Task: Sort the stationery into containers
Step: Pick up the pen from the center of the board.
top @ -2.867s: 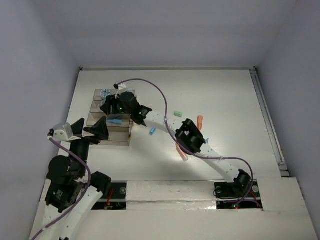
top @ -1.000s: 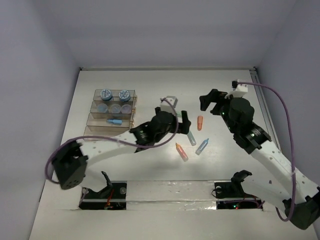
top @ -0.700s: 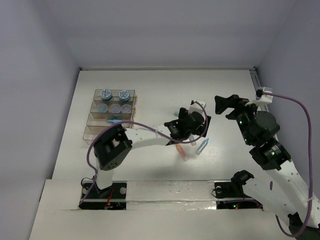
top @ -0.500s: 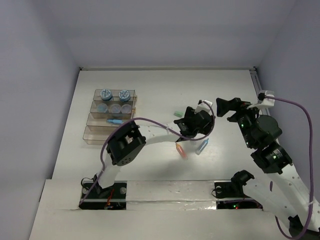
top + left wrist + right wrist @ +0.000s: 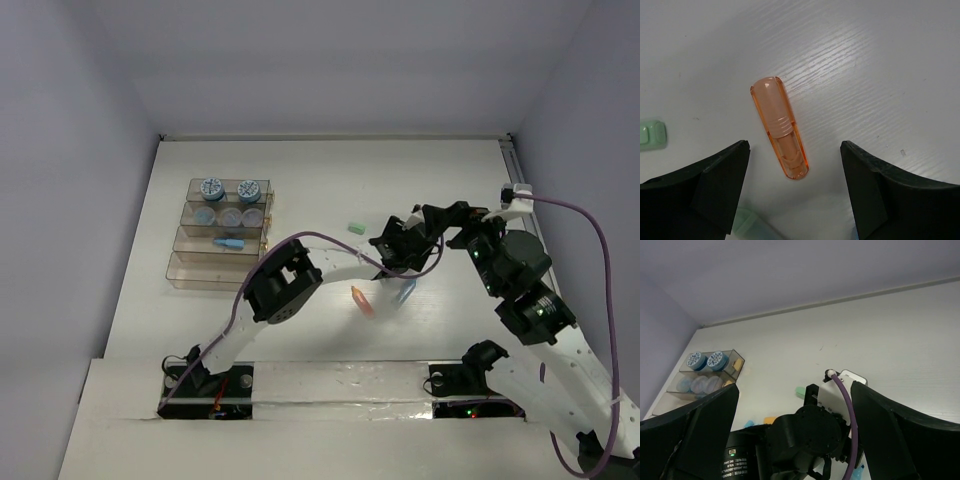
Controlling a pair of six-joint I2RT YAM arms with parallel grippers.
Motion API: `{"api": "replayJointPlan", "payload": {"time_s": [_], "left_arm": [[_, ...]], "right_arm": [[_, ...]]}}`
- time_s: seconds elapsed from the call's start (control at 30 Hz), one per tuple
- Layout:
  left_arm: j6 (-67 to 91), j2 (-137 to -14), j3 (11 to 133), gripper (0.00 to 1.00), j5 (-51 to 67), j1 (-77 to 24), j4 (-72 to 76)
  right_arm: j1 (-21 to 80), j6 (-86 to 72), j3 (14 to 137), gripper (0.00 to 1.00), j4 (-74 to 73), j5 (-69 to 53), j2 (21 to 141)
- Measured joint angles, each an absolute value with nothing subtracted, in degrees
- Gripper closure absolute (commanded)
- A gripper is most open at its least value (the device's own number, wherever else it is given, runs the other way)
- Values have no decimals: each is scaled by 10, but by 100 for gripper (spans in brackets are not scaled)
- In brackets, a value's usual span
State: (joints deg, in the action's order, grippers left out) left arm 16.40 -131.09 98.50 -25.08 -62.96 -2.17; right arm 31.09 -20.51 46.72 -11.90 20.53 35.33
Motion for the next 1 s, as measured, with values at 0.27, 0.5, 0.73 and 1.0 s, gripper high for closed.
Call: {"api": "replayJointPlan", "payload": {"time_s": [0.27, 0.5, 0.73, 1.0], "left_arm": [[160, -1346, 1018, 43, -239, -613, -25], [158, -1357, 1032, 74, -222, -607, -17], [121, -1343, 1001, 85, -244, -603, 18], [94, -1140, 865, 89, -289, -552, 56]], "right_arm": [[311, -205, 459, 1, -111, 194, 352], [311, -205, 457, 1, -97, 186, 352], [311, -205, 441, 1, -91, 184, 349], [311, -205, 433, 1, -85, 181, 349]]}}
